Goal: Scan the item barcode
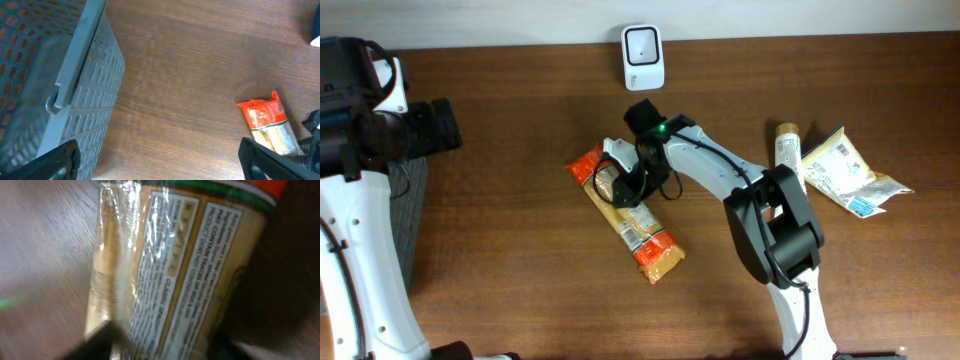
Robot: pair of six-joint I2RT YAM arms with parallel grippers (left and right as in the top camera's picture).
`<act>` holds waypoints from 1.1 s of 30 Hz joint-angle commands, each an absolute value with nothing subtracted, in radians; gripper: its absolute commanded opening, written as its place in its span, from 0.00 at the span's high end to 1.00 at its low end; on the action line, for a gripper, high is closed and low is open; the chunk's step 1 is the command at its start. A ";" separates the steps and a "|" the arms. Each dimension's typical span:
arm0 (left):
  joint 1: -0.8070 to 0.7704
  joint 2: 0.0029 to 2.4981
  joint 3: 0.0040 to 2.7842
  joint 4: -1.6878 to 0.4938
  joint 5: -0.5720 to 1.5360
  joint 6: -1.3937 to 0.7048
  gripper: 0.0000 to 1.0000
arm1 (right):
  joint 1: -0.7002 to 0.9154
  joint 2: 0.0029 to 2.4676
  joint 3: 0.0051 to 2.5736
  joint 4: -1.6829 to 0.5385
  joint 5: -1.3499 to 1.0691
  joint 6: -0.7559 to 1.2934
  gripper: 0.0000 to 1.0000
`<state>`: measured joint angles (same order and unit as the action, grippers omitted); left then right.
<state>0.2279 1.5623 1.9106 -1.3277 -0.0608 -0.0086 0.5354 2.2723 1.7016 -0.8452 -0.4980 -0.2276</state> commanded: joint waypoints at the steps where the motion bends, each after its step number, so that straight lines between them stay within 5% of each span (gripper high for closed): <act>1: 0.232 1.556 1.919 -1.326 -0.068 -0.008 0.01 | 0.541 2.297 1.646 -0.856 -0.472 -0.166 0.96; 10: 0.232 1.556 1.919 -1.326 -0.068 -0.008 0.01 | 0.425 2.130 2.010 -1.177 -0.823 -0.176 0.96; 14: 0.232 1.556 1.919 -1.326 -0.068 -0.008 0.01 | 0.290 1.987 2.081 -1.085 -0.958 0.101 0.96; 20: 0.232 1.556 1.919 -1.326 -0.068 -0.008 0.01 | 0.137 1.902 2.081 -0.945 -0.842 0.519 0.96; 23: 0.232 1.556 1.919 -1.326 -0.068 -0.008 0.01 | 0.017 1.903 2.080 -0.994 -0.977 0.495 0.96; 33: 0.232 1.556 1.919 -1.326 -0.068 -0.008 0.01 | -0.020 1.903 2.080 -1.097 -0.976 0.381 0.96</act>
